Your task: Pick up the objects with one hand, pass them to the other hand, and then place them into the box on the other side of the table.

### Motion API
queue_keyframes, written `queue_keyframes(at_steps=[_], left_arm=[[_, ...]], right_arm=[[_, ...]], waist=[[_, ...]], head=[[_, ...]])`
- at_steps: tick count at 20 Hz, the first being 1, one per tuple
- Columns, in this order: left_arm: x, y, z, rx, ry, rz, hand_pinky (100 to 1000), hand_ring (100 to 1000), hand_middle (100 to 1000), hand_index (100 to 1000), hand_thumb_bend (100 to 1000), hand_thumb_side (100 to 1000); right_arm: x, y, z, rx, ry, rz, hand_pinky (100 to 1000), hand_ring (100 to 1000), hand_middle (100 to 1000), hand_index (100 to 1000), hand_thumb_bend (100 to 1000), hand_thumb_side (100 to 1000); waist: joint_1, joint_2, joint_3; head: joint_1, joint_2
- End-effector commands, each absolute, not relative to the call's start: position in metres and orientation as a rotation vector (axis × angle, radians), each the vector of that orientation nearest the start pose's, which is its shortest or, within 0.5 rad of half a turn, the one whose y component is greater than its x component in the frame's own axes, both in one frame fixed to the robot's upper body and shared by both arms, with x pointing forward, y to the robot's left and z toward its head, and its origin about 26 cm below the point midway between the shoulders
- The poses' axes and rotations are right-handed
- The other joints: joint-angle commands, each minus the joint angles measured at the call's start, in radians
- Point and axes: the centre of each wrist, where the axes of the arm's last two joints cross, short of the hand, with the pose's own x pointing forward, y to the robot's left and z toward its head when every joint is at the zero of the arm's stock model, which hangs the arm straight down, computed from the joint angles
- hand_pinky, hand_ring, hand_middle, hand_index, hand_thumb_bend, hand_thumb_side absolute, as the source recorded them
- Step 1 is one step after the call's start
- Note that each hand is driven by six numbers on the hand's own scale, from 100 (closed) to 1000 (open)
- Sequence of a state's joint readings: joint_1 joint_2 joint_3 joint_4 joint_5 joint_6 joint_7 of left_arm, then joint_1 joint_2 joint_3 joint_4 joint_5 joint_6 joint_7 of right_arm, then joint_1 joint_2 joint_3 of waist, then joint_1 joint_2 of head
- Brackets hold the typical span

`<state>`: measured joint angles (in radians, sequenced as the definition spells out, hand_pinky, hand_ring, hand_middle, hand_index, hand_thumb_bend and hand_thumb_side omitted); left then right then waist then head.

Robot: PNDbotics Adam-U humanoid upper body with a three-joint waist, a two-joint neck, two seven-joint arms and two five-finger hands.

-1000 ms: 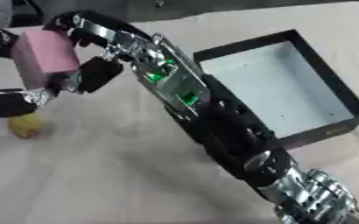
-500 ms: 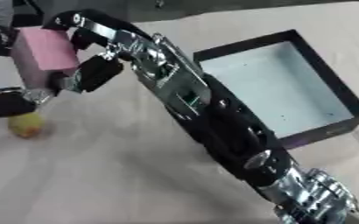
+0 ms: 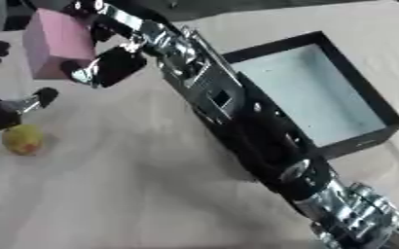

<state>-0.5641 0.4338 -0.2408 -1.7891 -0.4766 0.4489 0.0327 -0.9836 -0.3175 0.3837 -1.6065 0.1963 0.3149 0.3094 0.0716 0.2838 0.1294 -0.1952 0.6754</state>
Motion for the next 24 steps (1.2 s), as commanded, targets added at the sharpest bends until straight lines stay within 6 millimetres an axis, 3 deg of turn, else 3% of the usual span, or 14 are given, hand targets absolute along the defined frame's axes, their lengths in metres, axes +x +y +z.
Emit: queue_keyframes(at_steps=[1, 10, 16, 24], left_arm=[[0.346, 0.224, 0.229, 0.837, -1.849, -0.676, 826, 796, 742, 826, 616, 425], [0.342, 0.247, 0.230, 0.898, -1.811, -0.622, 824, 794, 739, 804, 570, 407], [0.340, 0.259, 0.236, 0.942, -1.805, -0.575, 824, 794, 738, 788, 557, 401], [0.338, 0.270, 0.241, 0.984, -1.797, -0.514, 825, 795, 742, 787, 550, 398]], right_arm=[[0.366, -0.128, 0.318, -0.198, -2.037, 1.159, 821, 660, 438, 448, 100, 100], [0.361, -0.210, 0.330, -0.377, -1.995, 0.979, 823, 662, 447, 457, 100, 100], [0.356, -0.266, 0.328, -0.545, -1.905, 0.916, 824, 664, 454, 463, 102, 100], [0.346, -0.316, 0.316, -0.700, -1.806, 0.850, 824, 667, 461, 471, 139, 100]], waist=[[0.001, -0.027, -0.004], [0.001, -0.035, -0.024], [0.004, -0.038, -0.029], [0.013, -0.040, -0.036]], head=[[-0.005, 0.002], [-0.016, 0.013], [-0.053, -0.001], [-0.106, -0.018]])
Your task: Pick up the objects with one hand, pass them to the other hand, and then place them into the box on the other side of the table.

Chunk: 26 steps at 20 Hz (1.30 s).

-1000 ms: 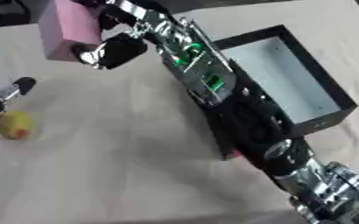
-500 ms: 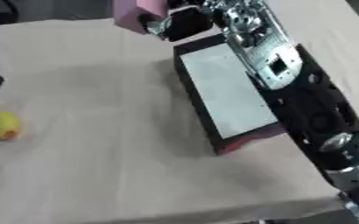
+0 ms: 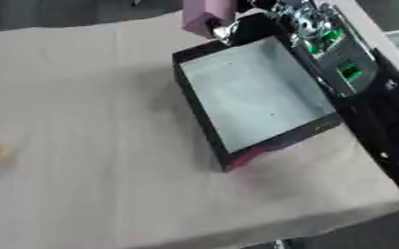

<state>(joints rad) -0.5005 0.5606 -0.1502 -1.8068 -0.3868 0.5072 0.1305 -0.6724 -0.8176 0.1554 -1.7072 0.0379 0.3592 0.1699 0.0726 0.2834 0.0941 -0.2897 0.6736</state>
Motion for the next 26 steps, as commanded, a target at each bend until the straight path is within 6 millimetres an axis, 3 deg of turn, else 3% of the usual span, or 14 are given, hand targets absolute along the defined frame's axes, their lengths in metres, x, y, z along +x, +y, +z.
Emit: queue_keyframes(at_steps=[1, 5, 11, 13, 15, 16, 19, 26], left_arm=[[0.338, 0.271, 0.241, 0.988, -1.797, -0.508, 825, 795, 742, 787, 550, 398], [0.337, 0.274, 0.242, 0.998, -1.794, -0.493, 825, 796, 742, 787, 551, 397], [0.336, 0.279, 0.245, 1.016, -1.794, -0.456, 832, 797, 742, 787, 546, 396], [0.336, 0.280, 0.245, 1.020, -1.794, -0.448, 847, 797, 743, 787, 544, 397], [0.336, 0.281, 0.246, 1.023, -1.795, -0.440, 847, 797, 743, 787, 544, 397], [0.336, 0.281, 0.246, 1.024, -1.795, -0.437, 852, 797, 743, 787, 544, 397], [0.336, 0.282, 0.246, 1.026, -1.795, -0.429, 853, 797, 743, 787, 546, 406], [0.336, 0.282, 0.247, 1.024, -1.799, -0.420, 854, 797, 742, 787, 545, 410]], right_arm=[[0.345, -0.321, 0.314, -0.716, -1.791, 0.842, 824, 668, 462, 472, 140, 100], [0.344, -0.336, 0.305, -0.758, -1.745, 0.823, 824, 669, 464, 475, 146, 100], [0.343, -0.355, 0.292, -0.807, -1.661, 0.854, 829, 696, 513, 534, 224, 100], [0.344, -0.359, 0.288, -0.814, -1.637, 0.876, 850, 772, 655, 677, 361, 100], [0.344, -0.362, 0.286, -0.820, -1.620, 0.909, 852, 778, 668, 688, 367, 100], [0.344, -0.363, 0.286, -0.824, -1.614, 0.926, 876, 840, 774, 793, 397, 100], [0.345, -0.368, 0.285, -0.859, -1.596, 0.961, 911, 908, 843, 847, 483, 179], [0.346, -0.379, 0.283, -0.957, -1.567, 0.958, 929, 953, 901, 883, 537, 234]], waist=[[0.013, -0.040, -0.001], [0.016, -0.040, 0.000], [0.020, -0.041, 0.003], [0.021, -0.041, 0.004], [0.022, -0.041, 0.005], [0.023, -0.041, 0.005], [0.024, -0.040, 0.005], [0.024, -0.038, 0.005]], head=[[-0.014, -0.017], [-0.021, -0.023], [-0.035, -0.033], [-0.038, -0.036], [-0.039, -0.035], [-0.039, -0.035], [-0.038, -0.033], [-0.027, -0.025]])
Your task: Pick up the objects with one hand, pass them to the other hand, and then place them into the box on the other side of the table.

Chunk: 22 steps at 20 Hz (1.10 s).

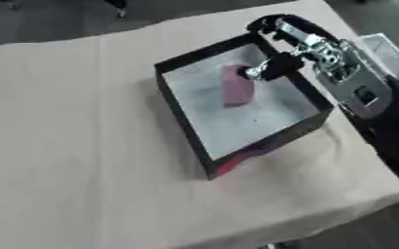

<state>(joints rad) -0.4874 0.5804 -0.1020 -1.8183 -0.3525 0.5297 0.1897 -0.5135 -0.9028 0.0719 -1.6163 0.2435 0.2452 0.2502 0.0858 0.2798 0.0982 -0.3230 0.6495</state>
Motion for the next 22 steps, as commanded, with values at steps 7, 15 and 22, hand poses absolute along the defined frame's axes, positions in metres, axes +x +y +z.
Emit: queue_keyframes(at_steps=[7, 15, 22], left_arm=[[0.336, 0.287, 0.249, 1.045, -1.790, -0.410, 854, 799, 743, 789, 544, 405], [0.338, 0.308, 0.261, 1.092, -1.704, -0.475, 872, 825, 774, 816, 555, 420], [0.344, 0.329, 0.281, 1.124, -1.599, -0.570, 875, 836, 784, 826, 558, 430]], right_arm=[[0.344, -0.373, 0.296, -0.938, -1.676, 0.839, 903, 927, 889, 864, 194, 272], [0.341, -0.352, 0.320, -0.836, -1.884, 0.711, 897, 912, 890, 877, 201, 280], [0.337, -0.344, 0.336, -0.749, -1.985, 0.630, 885, 890, 870, 861, 303, 256]], waist=[[0.011, -0.035, 0.004], [0.011, -0.038, 0.014], [0.010, -0.036, 0.017]], head=[[0.082, 0.012], [0.177, 0.019], [0.208, 0.011]])
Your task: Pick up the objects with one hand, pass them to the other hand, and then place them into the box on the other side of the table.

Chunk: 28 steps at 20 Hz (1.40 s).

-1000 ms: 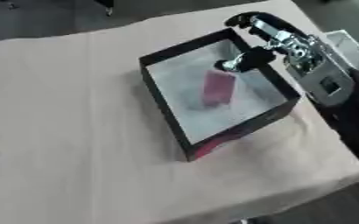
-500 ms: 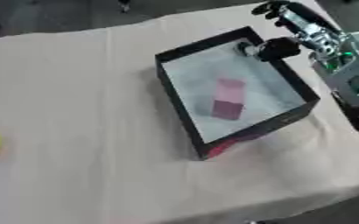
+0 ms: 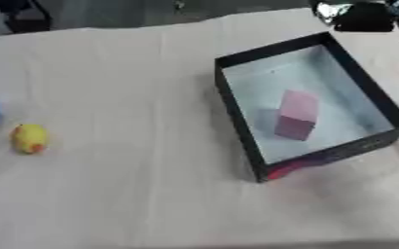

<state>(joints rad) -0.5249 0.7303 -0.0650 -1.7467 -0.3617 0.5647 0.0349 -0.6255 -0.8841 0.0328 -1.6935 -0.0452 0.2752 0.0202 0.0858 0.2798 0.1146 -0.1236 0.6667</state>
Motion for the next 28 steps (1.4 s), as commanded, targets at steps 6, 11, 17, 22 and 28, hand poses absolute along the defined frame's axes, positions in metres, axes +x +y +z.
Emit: queue_keyframes(at_steps=[6, 11, 17, 22, 28], left_arm=[[0.358, 0.344, 0.294, 1.026, -1.472, -0.699, 896, 862, 807, 849, 622, 402], [0.377, 0.364, 0.303, 0.917, -1.341, -0.802, 901, 878, 817, 861, 714, 343], [0.397, 0.382, 0.310, 0.852, -1.237, -0.890, 902, 887, 821, 869, 732, 290], [0.414, 0.394, 0.310, 0.849, -1.110, -0.917, 903, 896, 826, 865, 715, 213], [0.431, 0.406, 0.302, 0.840, -1.011, -0.913, 911, 904, 828, 842, 616, 100]], right_arm=[[0.336, -0.340, 0.340, -0.749, -2.002, 0.624, 883, 884, 865, 857, 293, 265], [0.336, -0.340, 0.340, -0.747, -2.004, 0.618, 882, 880, 861, 853, 304, 258], [0.335, -0.337, 0.338, -0.736, -1.993, 0.644, 881, 877, 858, 851, 304, 264], [0.337, -0.335, 0.336, -0.728, -1.979, 0.659, 879, 869, 847, 839, 299, 274], [0.338, -0.331, 0.333, -0.706, -1.977, 0.665, 878, 864, 841, 835, 299, 282]], waist=[[0.009, -0.036, -0.006], [0.012, -0.037, -0.017], [0.017, -0.036, -0.028], [0.021, -0.034, -0.036], [0.026, -0.027, -0.054]], head=[[0.026, -0.013], [0.039, -0.018], [0.049, -0.011], [0.070, -0.011], [0.092, -0.020]])
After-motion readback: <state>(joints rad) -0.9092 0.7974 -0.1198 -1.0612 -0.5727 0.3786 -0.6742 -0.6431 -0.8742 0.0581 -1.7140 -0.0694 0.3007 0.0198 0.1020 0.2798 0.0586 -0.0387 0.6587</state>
